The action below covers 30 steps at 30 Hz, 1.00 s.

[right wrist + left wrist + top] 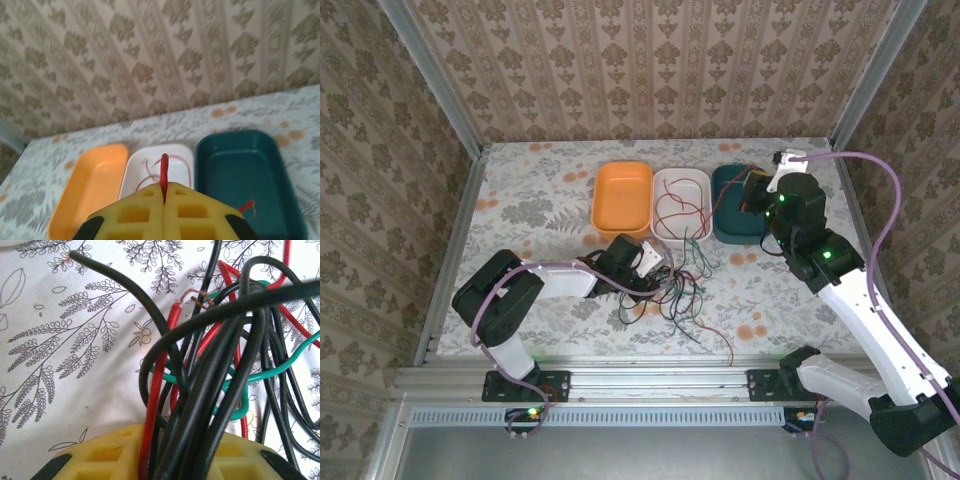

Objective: Untangle the cables

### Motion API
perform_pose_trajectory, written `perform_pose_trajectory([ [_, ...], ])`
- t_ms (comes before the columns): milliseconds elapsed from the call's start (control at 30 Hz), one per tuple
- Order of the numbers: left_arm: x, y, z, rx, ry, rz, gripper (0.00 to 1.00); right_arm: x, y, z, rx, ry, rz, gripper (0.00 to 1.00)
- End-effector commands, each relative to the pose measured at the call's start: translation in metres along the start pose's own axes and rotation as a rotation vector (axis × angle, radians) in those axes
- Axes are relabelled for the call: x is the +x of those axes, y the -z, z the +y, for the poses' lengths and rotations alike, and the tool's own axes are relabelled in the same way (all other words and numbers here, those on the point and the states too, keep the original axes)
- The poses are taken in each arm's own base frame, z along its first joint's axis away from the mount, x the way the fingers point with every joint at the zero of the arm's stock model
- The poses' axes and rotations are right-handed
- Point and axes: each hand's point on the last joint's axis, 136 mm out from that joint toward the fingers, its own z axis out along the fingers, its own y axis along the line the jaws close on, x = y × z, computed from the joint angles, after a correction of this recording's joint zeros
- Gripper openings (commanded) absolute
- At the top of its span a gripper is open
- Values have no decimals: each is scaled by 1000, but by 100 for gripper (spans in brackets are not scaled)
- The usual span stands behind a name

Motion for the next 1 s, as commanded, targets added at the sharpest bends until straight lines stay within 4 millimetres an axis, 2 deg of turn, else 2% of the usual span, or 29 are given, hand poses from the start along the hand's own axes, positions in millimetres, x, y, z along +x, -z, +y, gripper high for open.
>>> perform_pose_trajectory([
  [0, 30, -6, 4, -16, 33, 83, 25, -59, 22, -12, 82, -43, -199, 0],
  [233, 35, -7, 8, -34, 40, 86, 0, -100, 47, -22, 145, -57, -346, 0],
  [333, 37, -7, 9, -43, 41, 88, 0, -119, 61, -29, 193, -36, -408, 0],
  [500, 38, -7, 9, -45, 42, 88, 0, -138, 81, -39, 260, -23, -464, 0],
  [800, 34, -7, 10, -47, 32, 72, 0, -145, 95, -42, 282, 21, -450, 0],
  [967, 31, -7, 10, -50, 25, 63, 0, -159, 111, -51, 351, 64, -486, 0],
])
